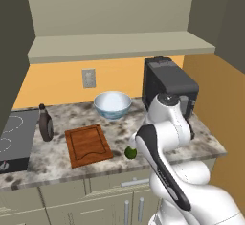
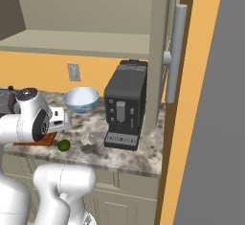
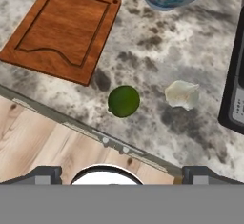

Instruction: Open the cabinet. Place the bowl and condiment on the counter. Then place the lime and garlic on the cutting board.

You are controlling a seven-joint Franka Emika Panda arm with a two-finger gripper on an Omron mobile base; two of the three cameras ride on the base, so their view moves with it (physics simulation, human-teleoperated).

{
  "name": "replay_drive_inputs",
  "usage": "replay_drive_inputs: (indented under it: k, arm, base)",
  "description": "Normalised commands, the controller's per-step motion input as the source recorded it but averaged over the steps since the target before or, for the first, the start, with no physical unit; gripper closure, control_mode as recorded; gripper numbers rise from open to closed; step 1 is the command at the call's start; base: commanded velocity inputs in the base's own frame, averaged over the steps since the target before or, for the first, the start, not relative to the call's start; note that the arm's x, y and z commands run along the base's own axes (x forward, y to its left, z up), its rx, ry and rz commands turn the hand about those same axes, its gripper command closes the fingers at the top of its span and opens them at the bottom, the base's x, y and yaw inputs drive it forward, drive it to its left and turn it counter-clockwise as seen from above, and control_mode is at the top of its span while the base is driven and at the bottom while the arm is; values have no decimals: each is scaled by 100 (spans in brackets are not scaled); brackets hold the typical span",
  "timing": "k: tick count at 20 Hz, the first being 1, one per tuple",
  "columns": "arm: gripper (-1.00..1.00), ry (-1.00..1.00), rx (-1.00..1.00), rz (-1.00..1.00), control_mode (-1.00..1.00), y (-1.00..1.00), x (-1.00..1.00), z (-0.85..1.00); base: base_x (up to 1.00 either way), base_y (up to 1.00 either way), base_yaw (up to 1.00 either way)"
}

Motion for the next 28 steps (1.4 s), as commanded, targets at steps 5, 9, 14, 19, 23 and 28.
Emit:
replay_drive_inputs:
  k: [5, 9, 14, 19, 23, 28]
  arm:
    - [-100, 0, -1, 0, -100, 4, 8, -19]
    - [-100, 0, -2, 0, -100, 4, 1, -21]
    - [-100, 2, -2, 0, -100, 1, 1, -14]
    - [-100, 2, -1, 0, -100, 1, 0, -2]
    - [-100, 2, 0, 0, -100, 1, 0, -5]
    - [-100, 4, 0, 0, -100, 5, 7, -11]
  base:
    - [0, 0, 0]
    - [0, 0, 0]
    - [0, 0, 0]
    - [0, 0, 0]
    - [0, 0, 0]
    - [0, 0, 0]
